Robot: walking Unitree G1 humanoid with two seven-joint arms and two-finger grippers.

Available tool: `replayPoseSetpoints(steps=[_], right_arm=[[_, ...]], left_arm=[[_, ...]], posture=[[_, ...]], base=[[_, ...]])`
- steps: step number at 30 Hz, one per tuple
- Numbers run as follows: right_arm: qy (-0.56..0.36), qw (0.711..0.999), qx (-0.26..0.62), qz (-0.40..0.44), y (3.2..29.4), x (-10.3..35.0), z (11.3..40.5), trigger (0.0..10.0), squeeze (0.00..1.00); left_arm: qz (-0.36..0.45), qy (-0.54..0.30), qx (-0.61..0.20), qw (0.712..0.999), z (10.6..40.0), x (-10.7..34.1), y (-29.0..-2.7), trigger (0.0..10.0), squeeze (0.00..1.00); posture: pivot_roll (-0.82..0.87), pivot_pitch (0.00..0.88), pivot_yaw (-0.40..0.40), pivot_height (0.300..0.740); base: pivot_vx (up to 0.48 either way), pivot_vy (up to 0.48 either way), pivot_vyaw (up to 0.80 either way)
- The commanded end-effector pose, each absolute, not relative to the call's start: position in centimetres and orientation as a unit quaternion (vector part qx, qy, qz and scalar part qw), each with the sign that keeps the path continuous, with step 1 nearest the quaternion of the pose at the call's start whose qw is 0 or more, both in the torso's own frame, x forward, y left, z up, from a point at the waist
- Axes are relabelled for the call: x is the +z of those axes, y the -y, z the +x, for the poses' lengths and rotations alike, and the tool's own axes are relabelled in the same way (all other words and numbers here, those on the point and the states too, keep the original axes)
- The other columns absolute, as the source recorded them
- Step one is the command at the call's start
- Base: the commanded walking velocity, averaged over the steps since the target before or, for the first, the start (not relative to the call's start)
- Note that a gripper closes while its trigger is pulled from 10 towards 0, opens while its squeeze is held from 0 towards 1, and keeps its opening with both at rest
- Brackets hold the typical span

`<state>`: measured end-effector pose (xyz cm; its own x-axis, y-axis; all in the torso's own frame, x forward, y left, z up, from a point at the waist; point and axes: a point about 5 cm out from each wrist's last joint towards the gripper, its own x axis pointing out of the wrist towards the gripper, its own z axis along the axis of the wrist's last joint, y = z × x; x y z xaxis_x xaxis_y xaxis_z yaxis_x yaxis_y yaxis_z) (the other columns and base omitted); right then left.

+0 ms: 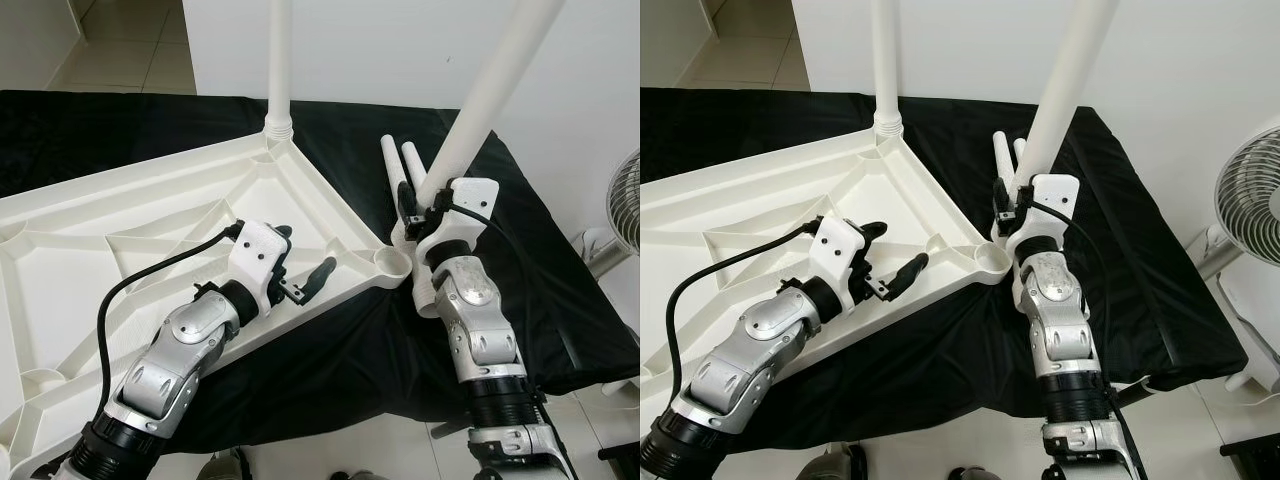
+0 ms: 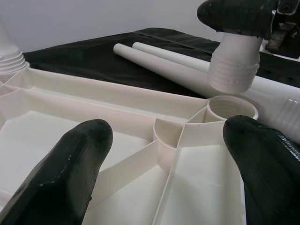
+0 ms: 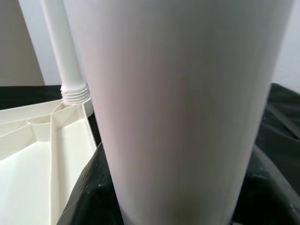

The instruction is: Building children table

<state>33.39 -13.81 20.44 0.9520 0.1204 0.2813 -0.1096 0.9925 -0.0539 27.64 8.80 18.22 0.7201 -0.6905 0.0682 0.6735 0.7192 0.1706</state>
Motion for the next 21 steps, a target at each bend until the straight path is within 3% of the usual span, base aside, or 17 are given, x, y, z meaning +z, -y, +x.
replayPoseSetpoints(steps=[1, 15, 21], right_arm=[[0.139, 0.987, 0.08, -0.008, 13.3, 20.1, 33.5, 10.0, 0.0], [0.108, 0.989, 0.103, -0.01, 12.7, 19.1, 33.7, 10.0, 0.0], [0.078, 0.992, 0.095, -0.014, 13.6, 18.1, 32.7, 10.0, 0.0]], left_arm=[[0.07, 0.06, -0.441, 0.893, 26.9, 18.4, -8.0, 10.0, 0.0], [0.071, 0.062, -0.439, 0.894, 26.9, 18.8, -7.9, 10.0, 0.0], [0.07, 0.061, -0.436, 0.895, 26.8, 18.8, -7.9, 10.0, 0.0]], posture=[[0.08, 0.117, -0.065, 0.74], [0.09, 0.113, -0.082, 0.74], [0.08, 0.111, -0.087, 0.74]], base=[[0.0, 0.0, 0.0], [0.0, 0.0, 0.0], [0.0, 0.0, 0.0]])
